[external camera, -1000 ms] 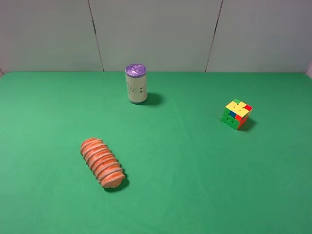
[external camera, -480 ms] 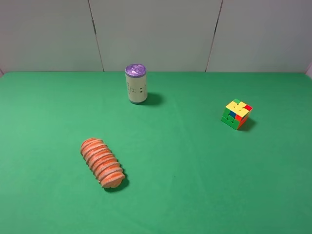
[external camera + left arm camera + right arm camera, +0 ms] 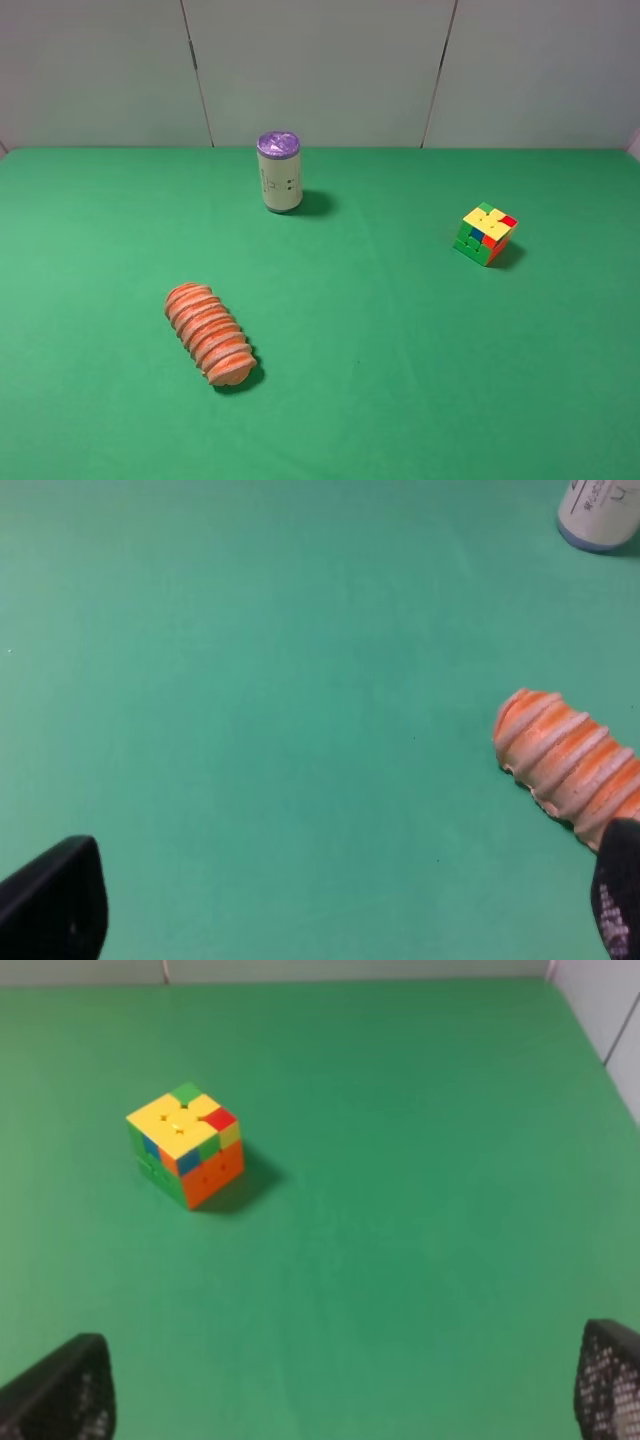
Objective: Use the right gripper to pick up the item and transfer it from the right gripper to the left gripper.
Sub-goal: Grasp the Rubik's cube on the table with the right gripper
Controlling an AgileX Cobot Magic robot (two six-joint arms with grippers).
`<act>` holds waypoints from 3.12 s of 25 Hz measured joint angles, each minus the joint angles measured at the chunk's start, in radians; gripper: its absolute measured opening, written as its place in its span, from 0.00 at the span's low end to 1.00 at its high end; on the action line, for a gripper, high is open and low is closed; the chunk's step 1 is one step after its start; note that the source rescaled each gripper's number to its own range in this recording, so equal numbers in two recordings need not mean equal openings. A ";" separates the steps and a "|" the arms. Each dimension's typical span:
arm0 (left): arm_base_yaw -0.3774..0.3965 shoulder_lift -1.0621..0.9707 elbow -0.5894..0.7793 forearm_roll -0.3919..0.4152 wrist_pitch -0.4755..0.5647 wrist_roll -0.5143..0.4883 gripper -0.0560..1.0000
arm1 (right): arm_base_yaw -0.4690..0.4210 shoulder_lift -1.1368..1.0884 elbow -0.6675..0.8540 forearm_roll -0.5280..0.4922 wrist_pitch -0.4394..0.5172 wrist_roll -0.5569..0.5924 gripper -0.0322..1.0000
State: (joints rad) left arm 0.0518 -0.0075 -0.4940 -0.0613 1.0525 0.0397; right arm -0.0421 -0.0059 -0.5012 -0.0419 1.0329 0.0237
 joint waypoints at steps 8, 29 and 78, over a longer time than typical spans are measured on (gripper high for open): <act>0.000 0.000 0.000 0.000 0.000 0.000 0.91 | 0.000 0.238 -0.144 -0.005 0.007 0.001 1.00; 0.000 0.000 0.000 0.000 0.000 0.000 0.91 | 0.000 1.119 -0.467 0.183 -0.004 -0.483 1.00; 0.000 0.000 0.000 0.000 0.000 0.000 0.91 | 0.081 1.884 -0.700 0.262 -0.330 -0.773 1.00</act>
State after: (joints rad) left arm 0.0518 -0.0075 -0.4940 -0.0613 1.0525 0.0397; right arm 0.0387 1.8783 -1.2016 0.2202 0.7026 -0.7498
